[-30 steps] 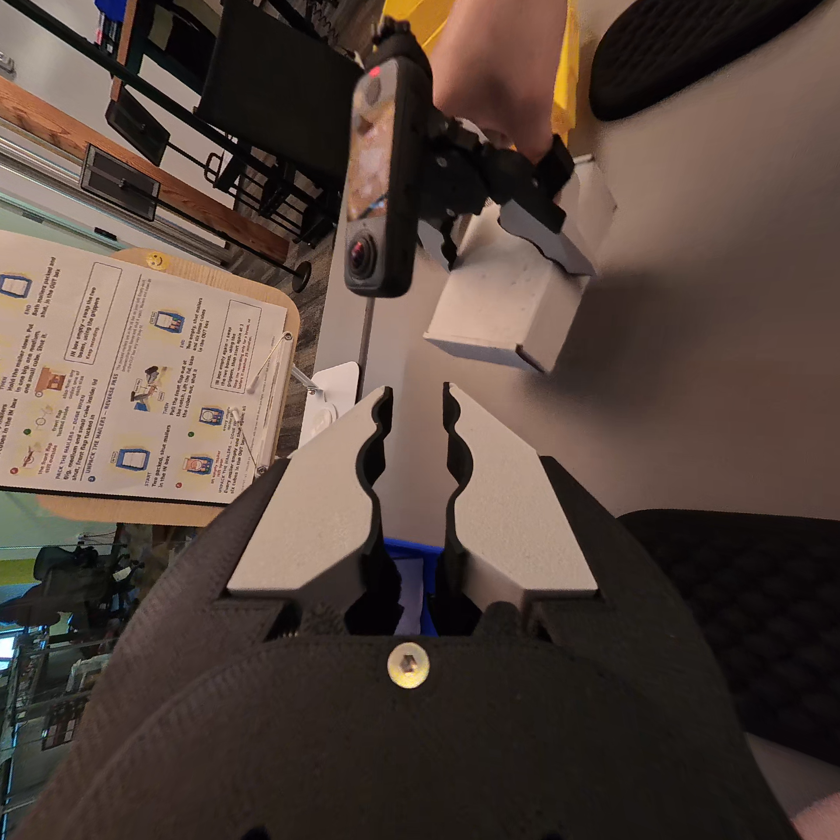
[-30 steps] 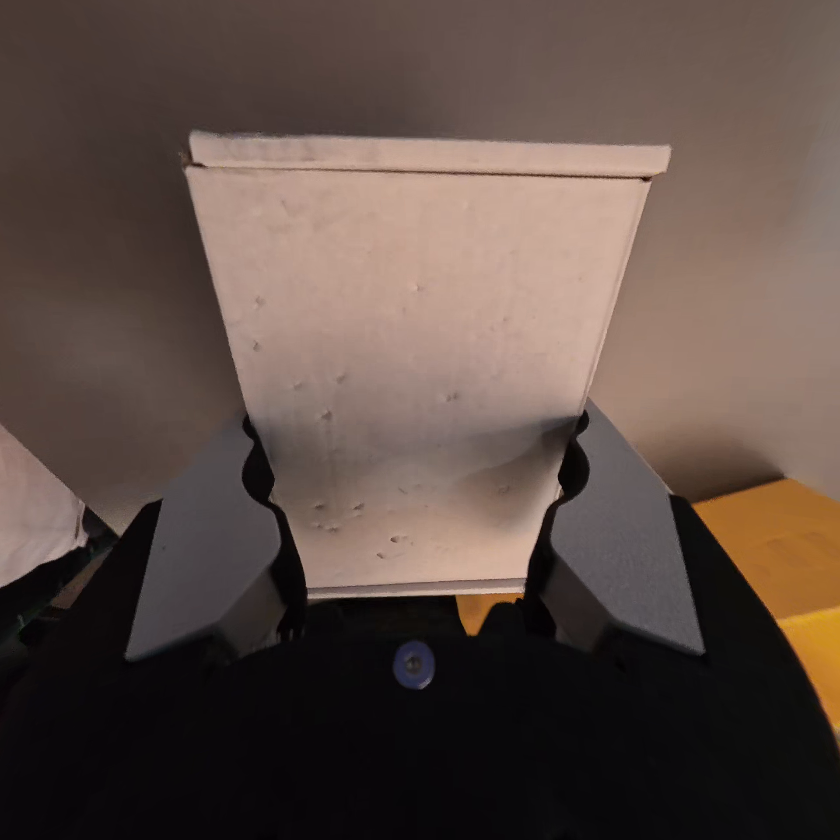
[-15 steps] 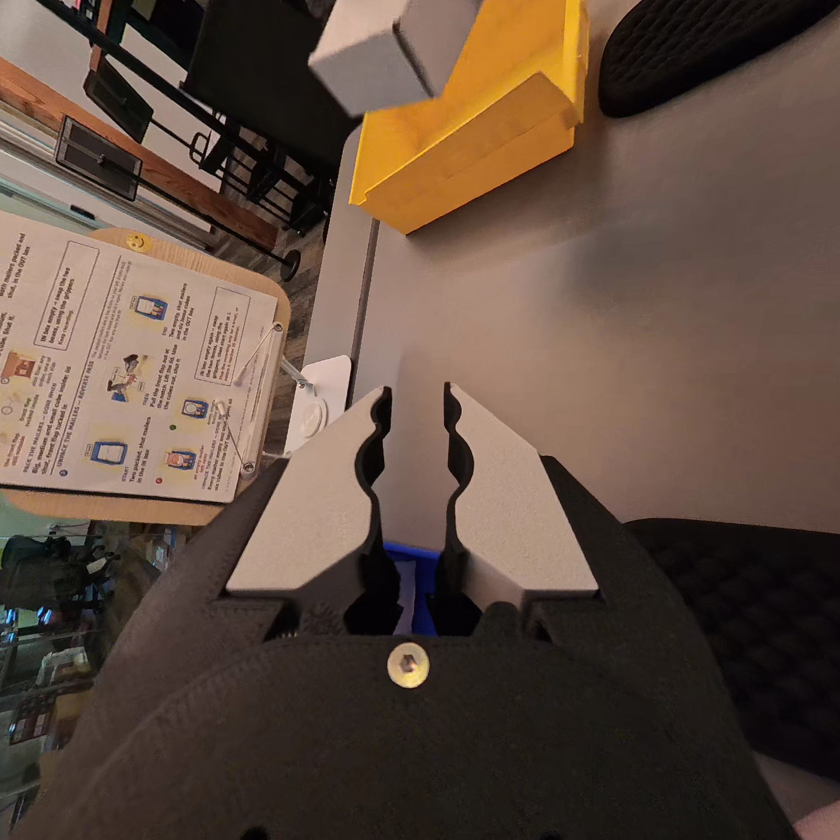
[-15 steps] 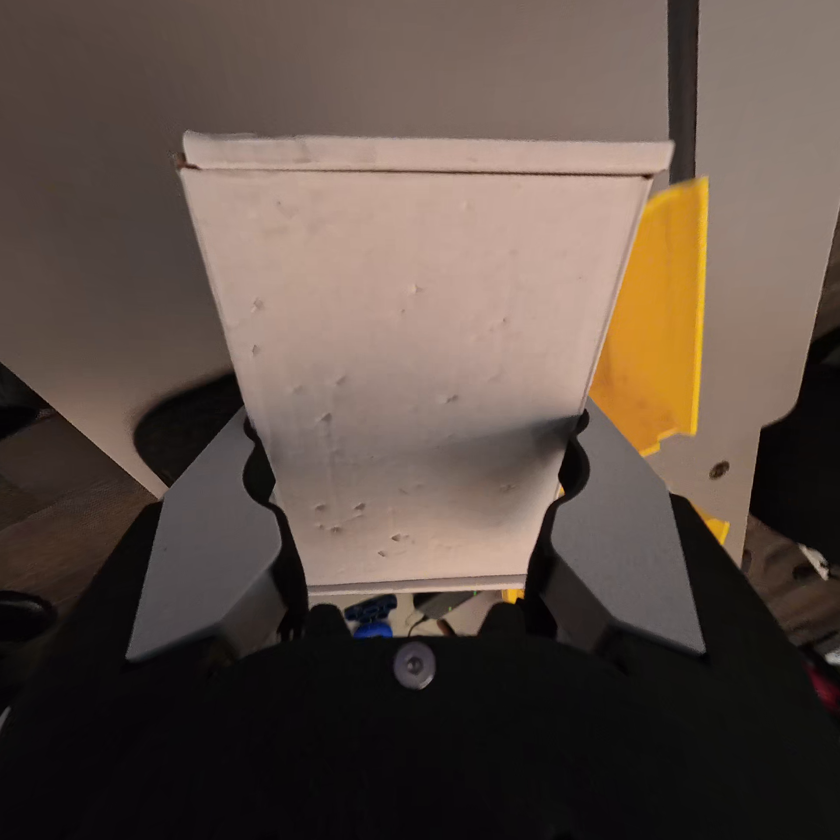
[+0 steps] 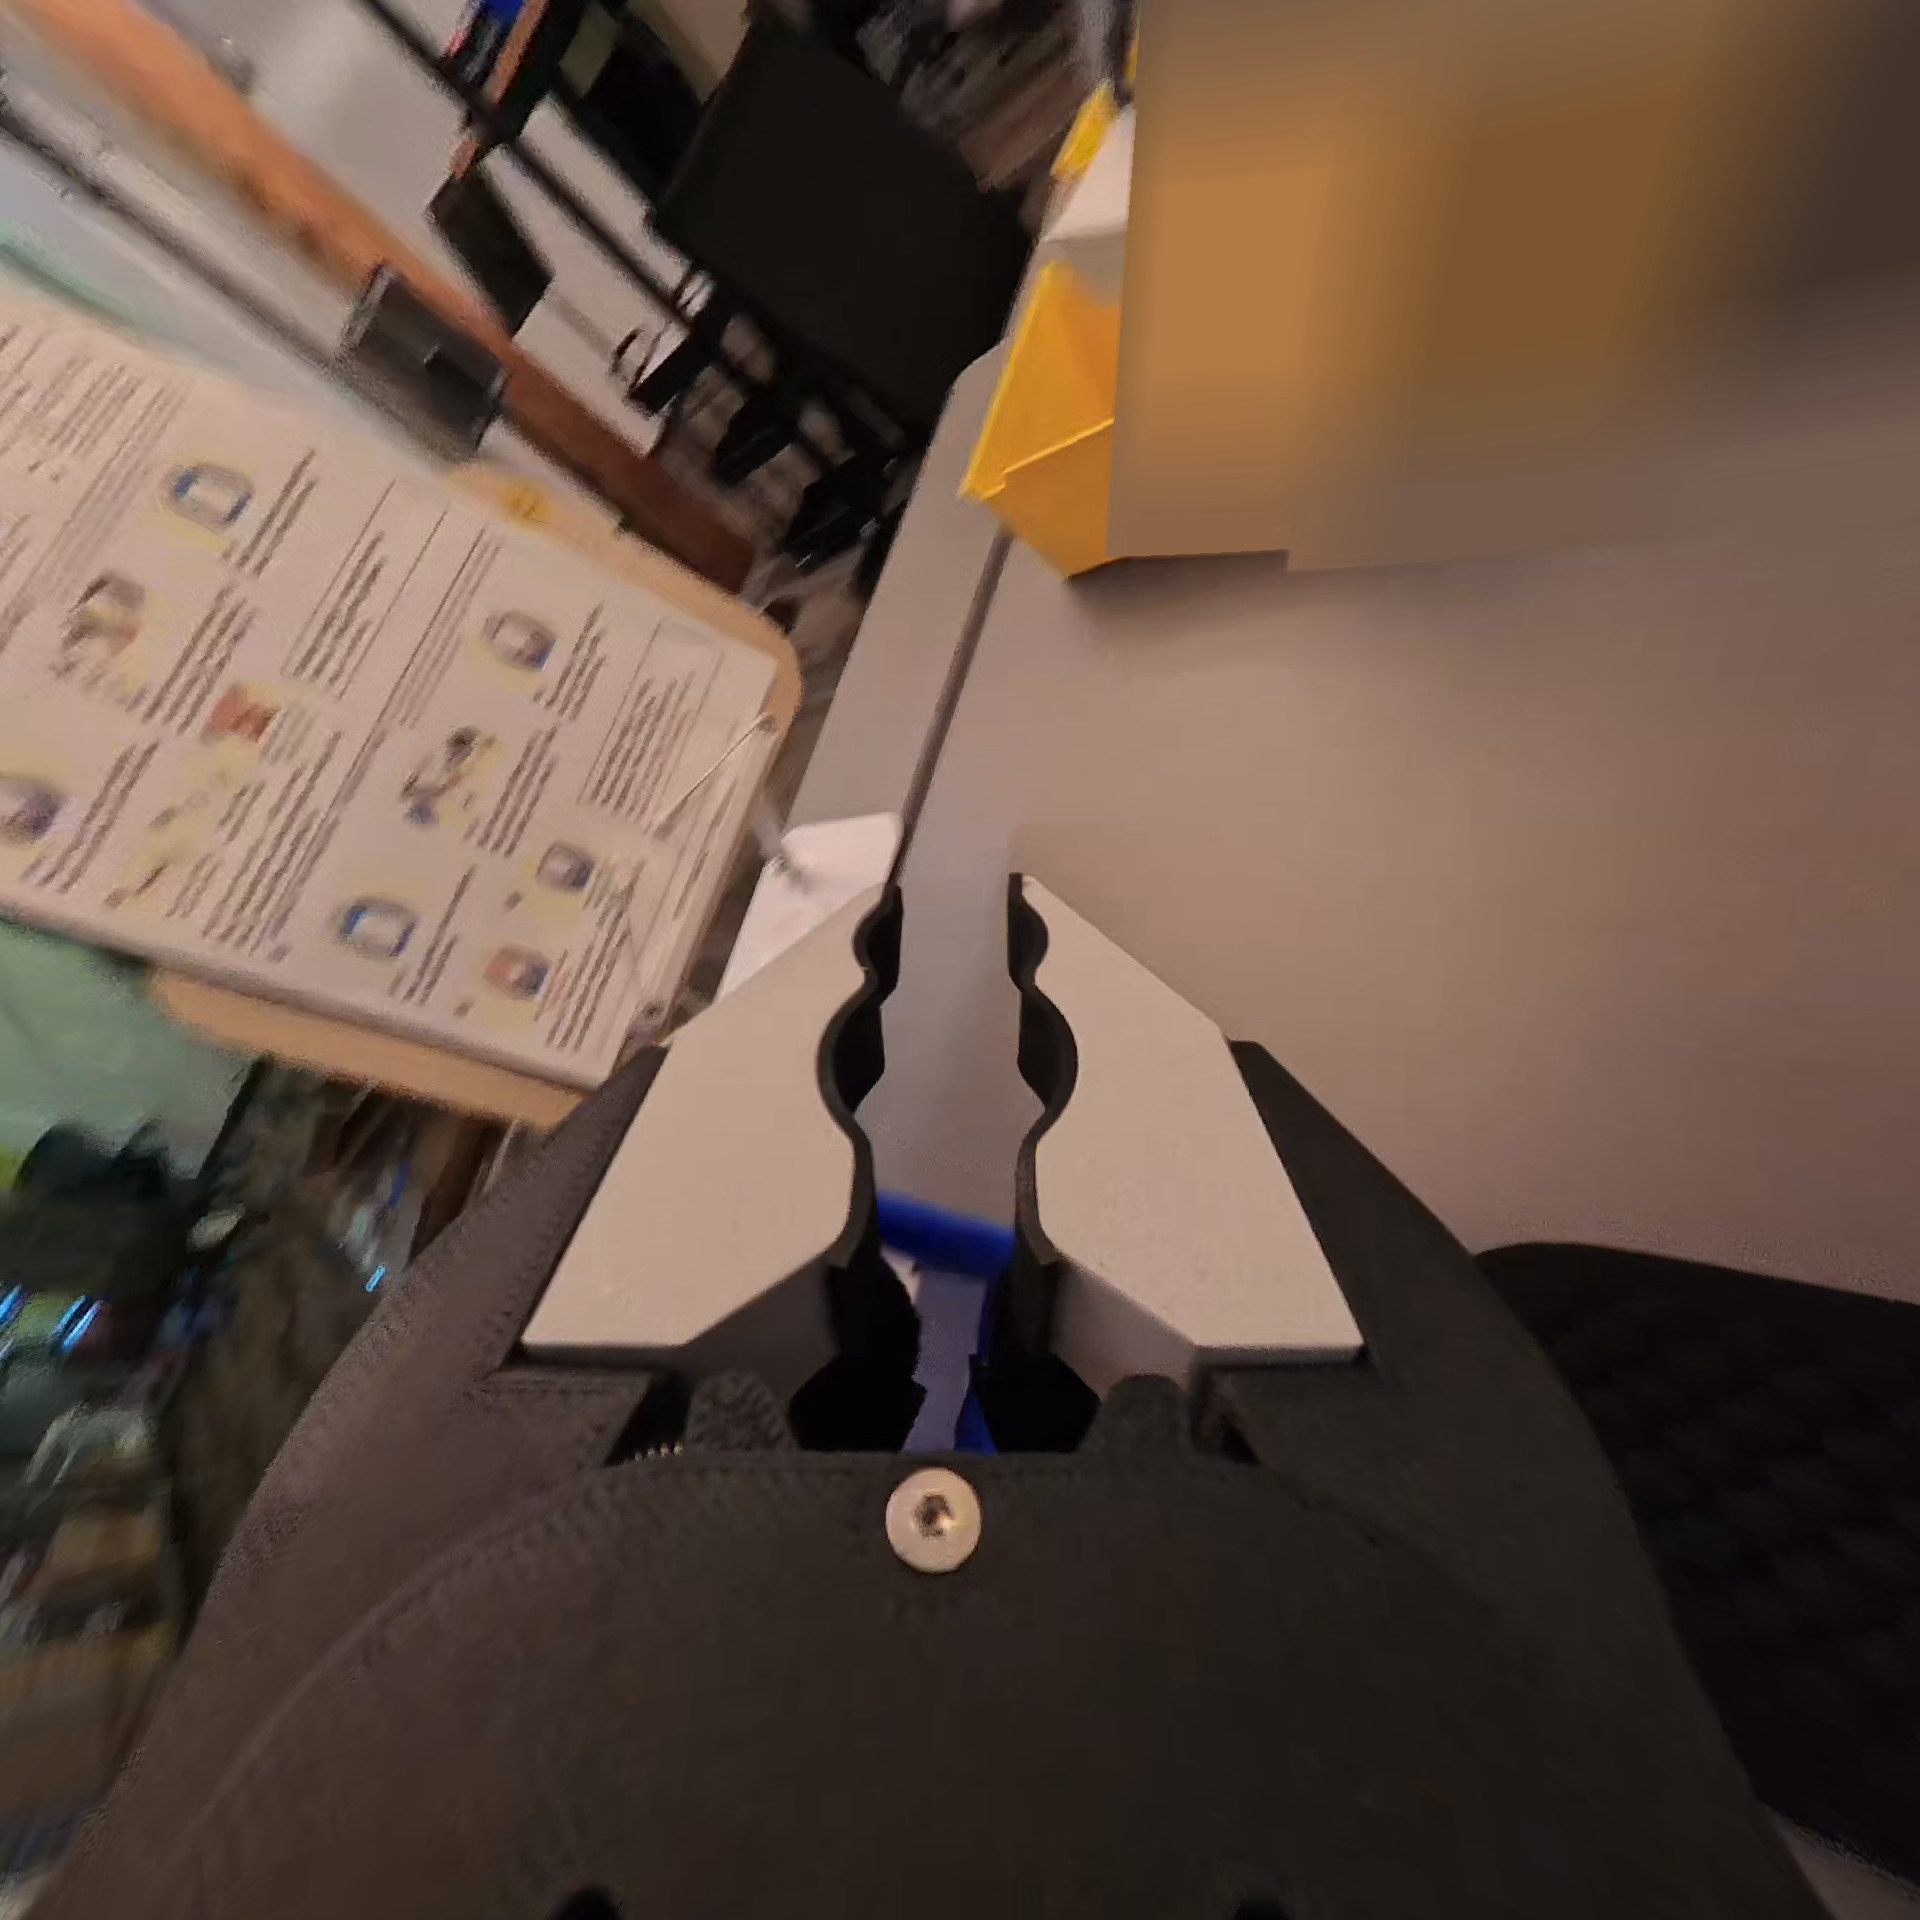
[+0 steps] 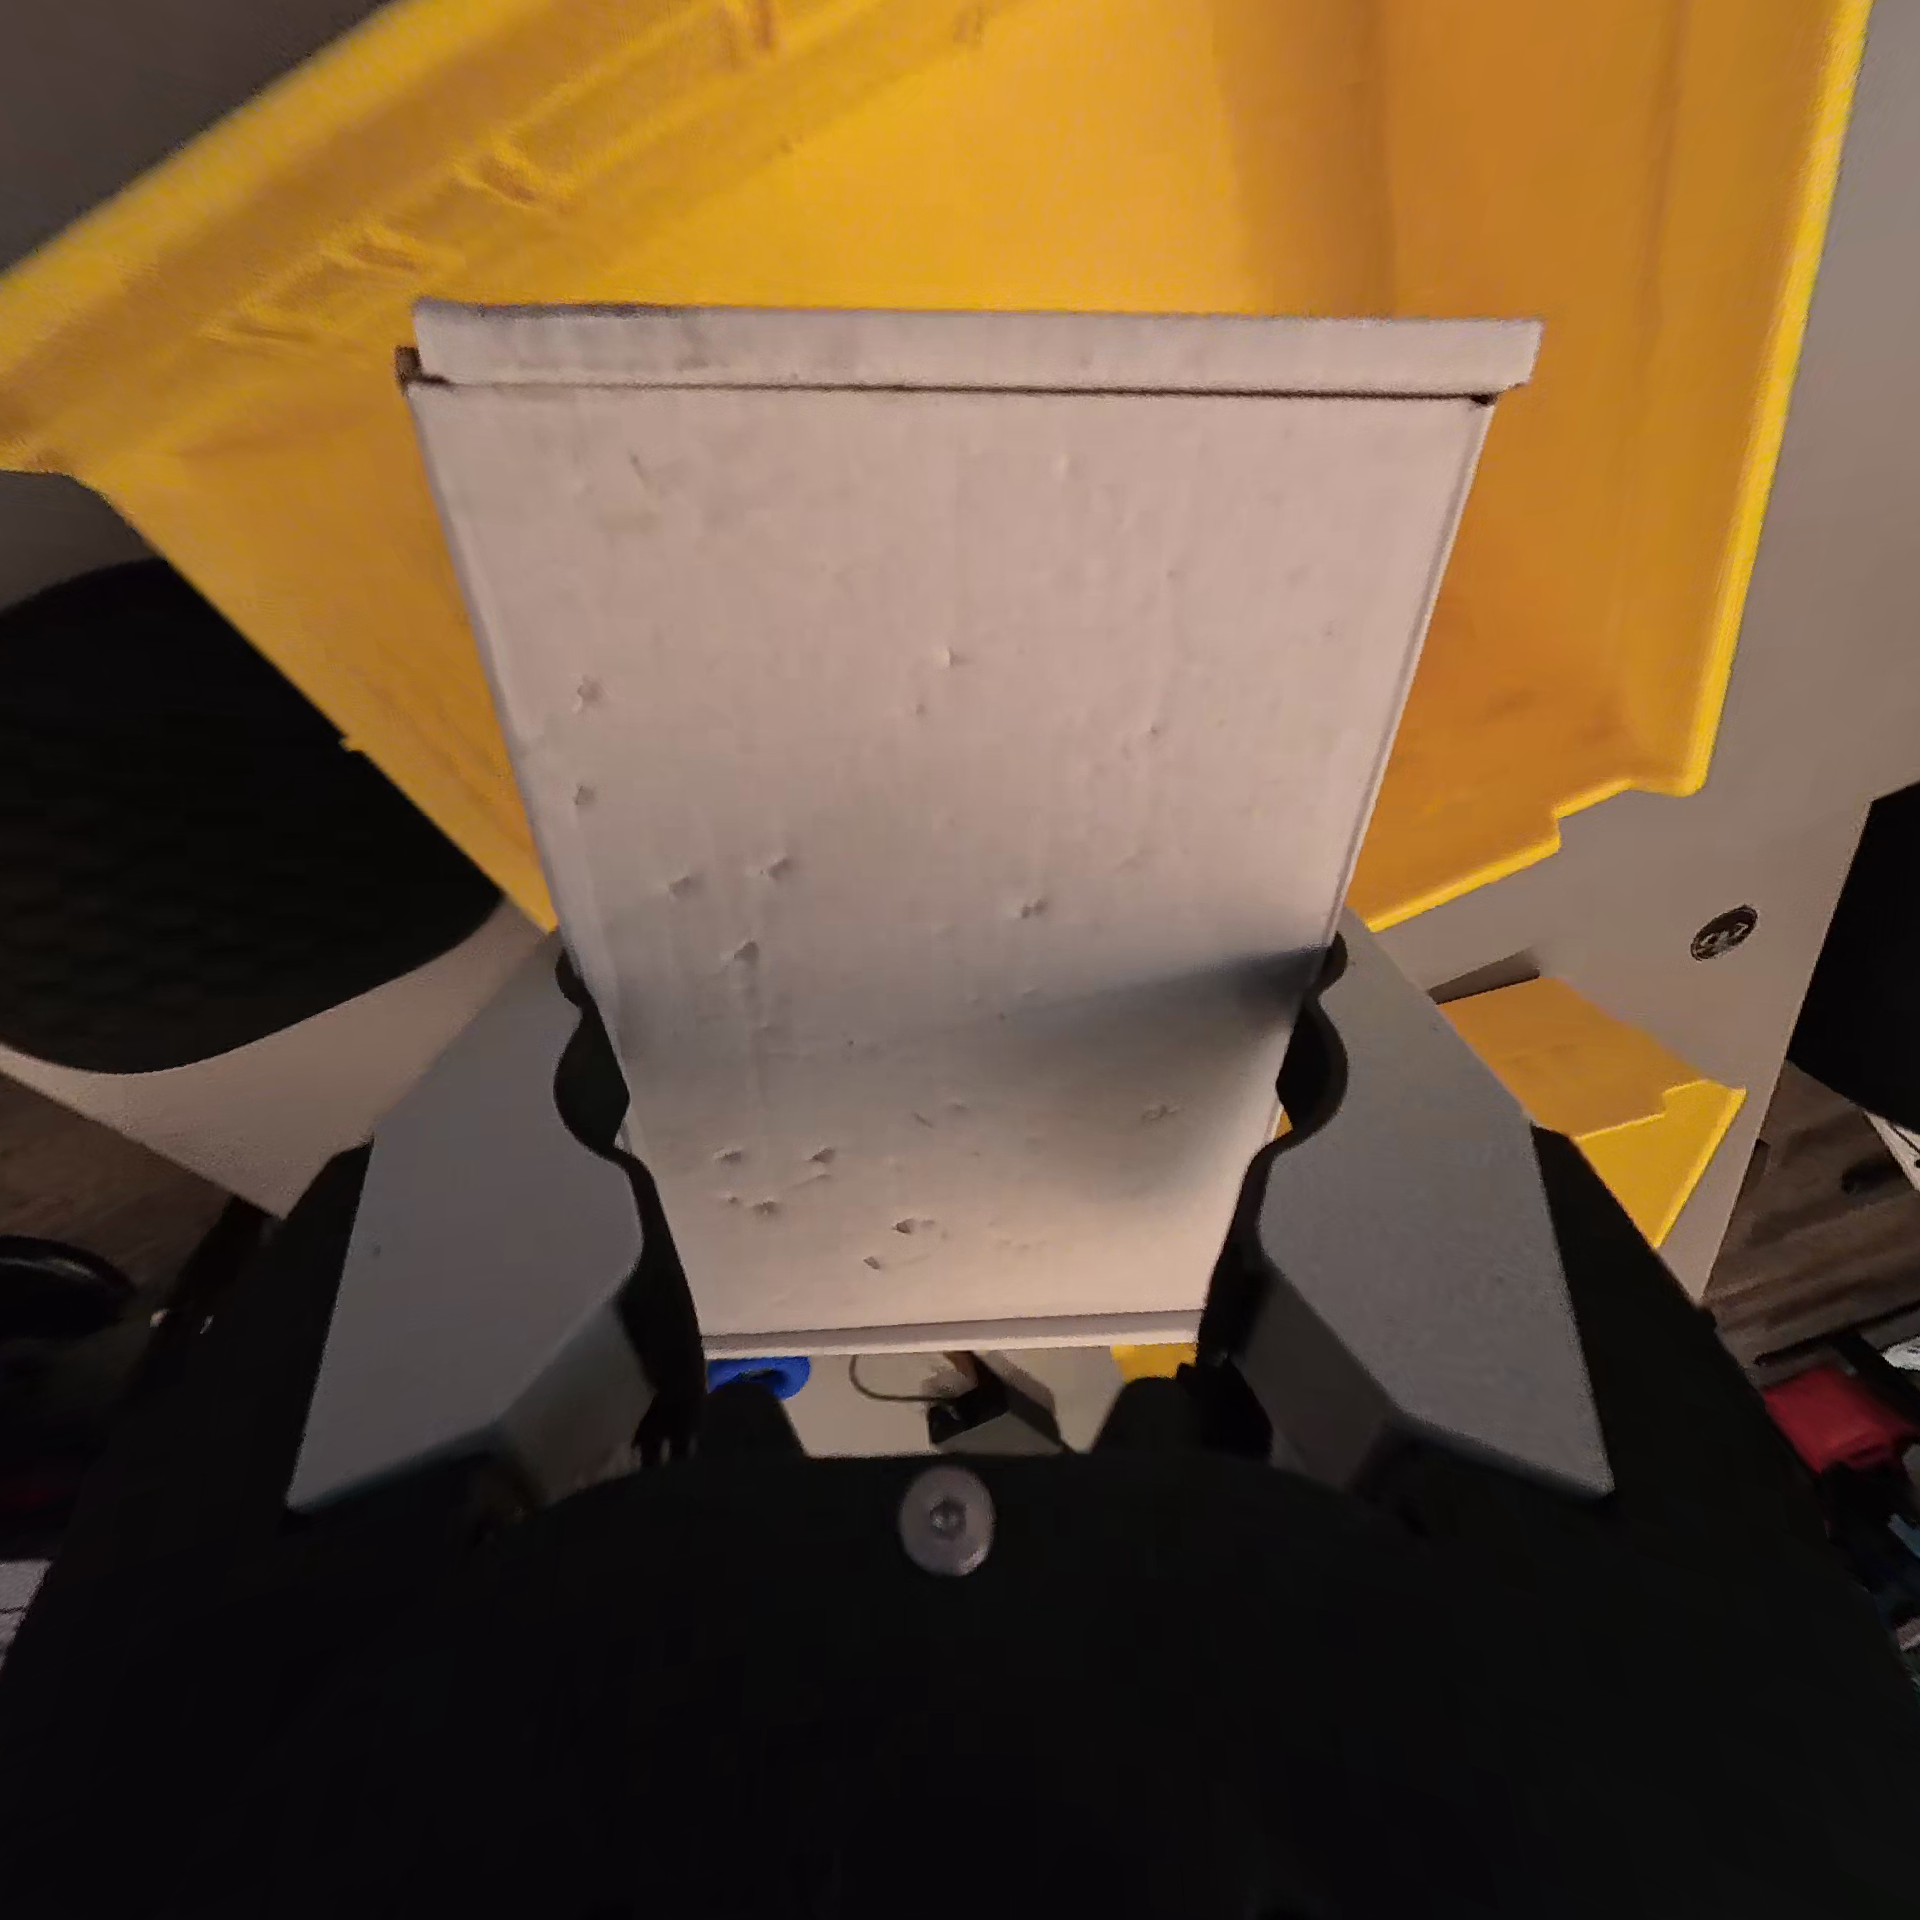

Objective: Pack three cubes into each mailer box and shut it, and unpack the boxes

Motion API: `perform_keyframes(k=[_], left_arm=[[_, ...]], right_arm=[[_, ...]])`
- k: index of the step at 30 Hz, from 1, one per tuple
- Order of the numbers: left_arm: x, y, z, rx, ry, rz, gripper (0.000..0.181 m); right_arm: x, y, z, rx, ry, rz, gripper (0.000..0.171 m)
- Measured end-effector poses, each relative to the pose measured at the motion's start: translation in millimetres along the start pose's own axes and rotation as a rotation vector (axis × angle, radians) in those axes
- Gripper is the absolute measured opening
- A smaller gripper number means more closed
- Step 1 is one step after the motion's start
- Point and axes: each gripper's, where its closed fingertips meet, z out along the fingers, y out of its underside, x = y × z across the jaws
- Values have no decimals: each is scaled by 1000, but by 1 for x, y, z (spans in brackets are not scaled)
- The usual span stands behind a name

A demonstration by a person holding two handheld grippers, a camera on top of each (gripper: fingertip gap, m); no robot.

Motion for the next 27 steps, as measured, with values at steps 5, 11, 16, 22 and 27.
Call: perform_keyframes(k=[5, 11, 16, 22, 27], left_arm=[[49, -36, 19, 170, 249, 67, 20], [63, -39, 29, 183, 323, 71, 21], [61, -36, 31, 177, 322, 52, 21], [60, -31, 33, 160, 319, 50, 21], [52, -31, 25, 166, 284, 51, 22]], right_arm=[[25, -9, 37, 25, 8, -59, 130], [43, -37, 61, 45, 30, -180, 128], [45, -60, 76, 55, 3, -247, 128], [59, -60, 99, 18, 56, -264, 129], [77, -45, 78, -23, 191, -243, 112]])
